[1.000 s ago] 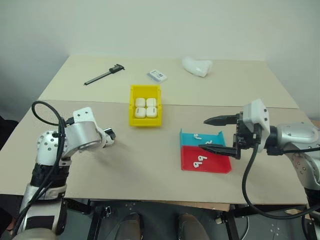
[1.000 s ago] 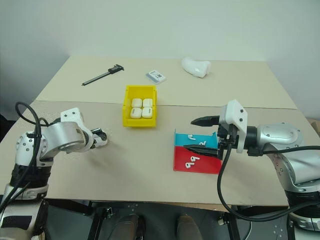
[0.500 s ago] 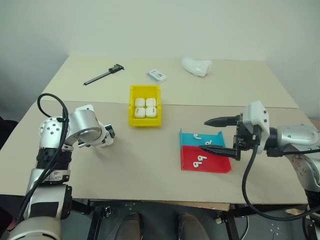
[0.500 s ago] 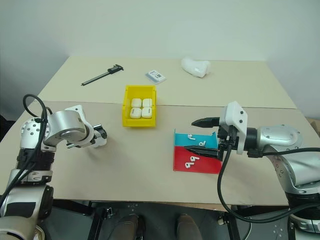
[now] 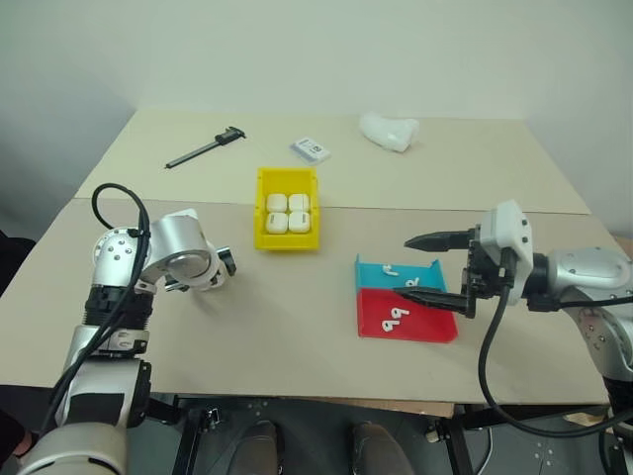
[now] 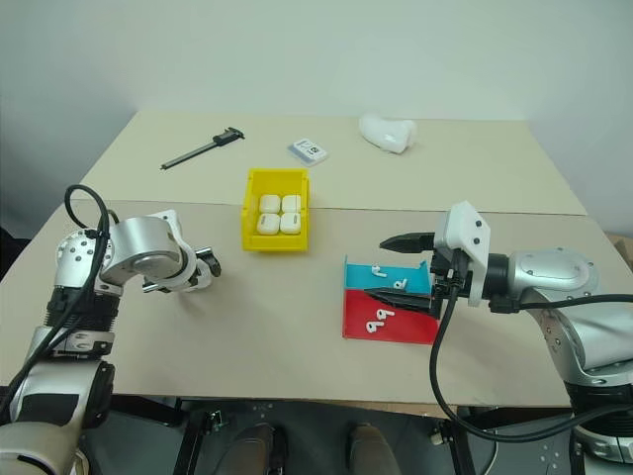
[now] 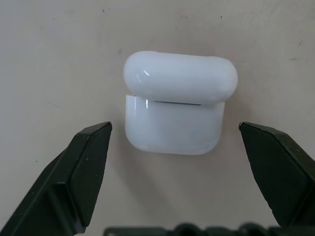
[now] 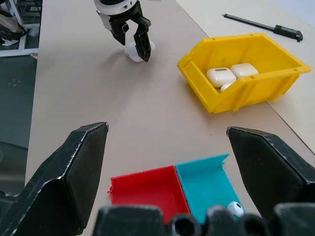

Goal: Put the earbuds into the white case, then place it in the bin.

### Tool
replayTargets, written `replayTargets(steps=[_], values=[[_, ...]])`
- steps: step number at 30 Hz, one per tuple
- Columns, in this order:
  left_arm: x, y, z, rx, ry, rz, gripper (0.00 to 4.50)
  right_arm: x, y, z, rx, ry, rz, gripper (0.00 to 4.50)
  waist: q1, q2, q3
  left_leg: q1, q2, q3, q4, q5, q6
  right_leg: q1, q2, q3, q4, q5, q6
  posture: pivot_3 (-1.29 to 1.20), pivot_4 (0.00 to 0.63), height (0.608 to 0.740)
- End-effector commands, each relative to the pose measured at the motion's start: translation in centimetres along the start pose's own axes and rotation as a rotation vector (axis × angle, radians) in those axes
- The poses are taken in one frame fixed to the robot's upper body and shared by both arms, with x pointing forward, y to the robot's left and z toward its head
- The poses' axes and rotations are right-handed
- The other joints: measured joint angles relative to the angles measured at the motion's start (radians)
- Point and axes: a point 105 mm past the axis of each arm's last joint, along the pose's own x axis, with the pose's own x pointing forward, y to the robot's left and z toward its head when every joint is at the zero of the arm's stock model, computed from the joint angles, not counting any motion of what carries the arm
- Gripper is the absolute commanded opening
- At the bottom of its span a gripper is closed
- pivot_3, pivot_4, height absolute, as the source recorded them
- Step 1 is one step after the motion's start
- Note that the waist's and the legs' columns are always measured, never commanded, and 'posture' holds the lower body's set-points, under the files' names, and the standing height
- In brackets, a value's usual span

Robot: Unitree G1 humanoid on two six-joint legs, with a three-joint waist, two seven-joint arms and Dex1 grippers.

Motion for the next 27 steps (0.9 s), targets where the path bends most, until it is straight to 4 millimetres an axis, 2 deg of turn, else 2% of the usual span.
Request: replayTargets(steps=[1,12,19,27], values=[[-0.9,0.1,0.9,0.001,-0.037,0.031,4.5,-0.5,0.0,1.0,-0.029,-0.025,-0.013,4.46,0.0,0.0,0.0,0.0,0.0,0.0,0.0,0.0,0.0,0.0,0.0,0.0,0.0,0.0,0.0,0.0,0.15,0.74],[-0.8,-0.3,1.7,-0.005,-0.045,0.072,4.5,-0.6,0.1,0.9,-0.024,-0.026,-0.017,4.46,0.0,0.0,0.0,0.0,0.0,0.0,0.0,0.0,0.0,0.0,0.0,0.0,0.0,0.0,0.0,0.0,0.15,0.74],[0.0,-0.8,1.1,0.035,-0.031,0.093,4.5,-0.5,0.2,1.0,-0.024,-0.03,-0.017,4.46,0.0,0.0,0.0,0.0,-0.001,0.0,0.0,0.0,0.0,0.0,0.0,0.0,0.0,0.0,0.0,0.0,0.15,0.74],[0.3,-0.9,1.6,0.042,-0.039,0.091,4.5,-0.4,0.3,0.9,-0.02,-0.033,-0.017,4.46,0.0,0.0,0.0,0.0,-0.001,0.0,0.0,0.0,-0.001,0.0,0.0,0.0,0.0,0.0,0.0,0.0,0.15,0.74]])
